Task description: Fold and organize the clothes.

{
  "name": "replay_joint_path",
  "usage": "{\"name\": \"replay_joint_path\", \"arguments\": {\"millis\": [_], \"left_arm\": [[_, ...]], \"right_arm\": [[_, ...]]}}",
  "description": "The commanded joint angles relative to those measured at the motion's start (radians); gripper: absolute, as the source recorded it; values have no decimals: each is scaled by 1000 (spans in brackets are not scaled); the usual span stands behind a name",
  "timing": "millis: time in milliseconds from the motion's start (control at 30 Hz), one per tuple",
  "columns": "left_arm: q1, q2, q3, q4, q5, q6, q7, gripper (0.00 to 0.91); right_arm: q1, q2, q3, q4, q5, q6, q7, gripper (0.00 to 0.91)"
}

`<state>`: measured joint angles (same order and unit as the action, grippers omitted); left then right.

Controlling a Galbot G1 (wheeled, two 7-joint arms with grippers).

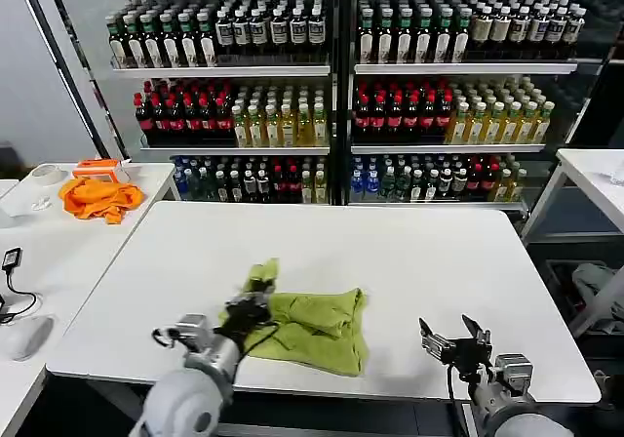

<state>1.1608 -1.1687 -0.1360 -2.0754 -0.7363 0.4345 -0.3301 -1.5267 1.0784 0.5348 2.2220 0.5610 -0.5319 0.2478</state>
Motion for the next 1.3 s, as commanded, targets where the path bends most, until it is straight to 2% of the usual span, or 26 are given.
{"name": "replay_joint_path", "arguments": {"millis": [33, 200, 233, 267, 300, 533, 733, 967, 1167, 1300], "left_arm": [[-167, -112, 263, 155, 25, 5, 9, 20], [-183, -115, 317, 183, 37, 24, 31, 20], [-185, -112, 327, 188, 39, 33, 43, 50], [-187, -109, 330, 190, 42, 44, 51, 675], [-189, -108, 333, 194, 44, 48, 54, 907], [-194, -98, 312, 198, 66, 68, 98, 907], [-111, -32, 243, 64, 38, 72, 143, 907], [17, 34, 16, -66, -23, 68, 122, 907], [110, 48, -159, -24, -27, 33, 73, 907], [145, 34, -187, 13, -27, 17, 55, 907]], "right_arm": [[3, 0, 0, -4, 1, 1, -1, 907], [17, 0, -4, -5, 4, 0, -2, 907], [21, -1, -4, -7, 5, 0, -2, 907], [23, -2, -4, -7, 6, 0, -2, 907], [25, -2, -4, -9, 6, 0, -2, 907], [43, -5, -13, -29, 9, 1, -3, 907], [60, -16, -18, -40, 16, -1, -3, 907], [66, -15, -27, -50, 16, -1, -3, 907], [69, -5, -38, -50, 12, 0, -2, 907], [68, 1, -45, -52, 5, 0, -2, 907]]}}
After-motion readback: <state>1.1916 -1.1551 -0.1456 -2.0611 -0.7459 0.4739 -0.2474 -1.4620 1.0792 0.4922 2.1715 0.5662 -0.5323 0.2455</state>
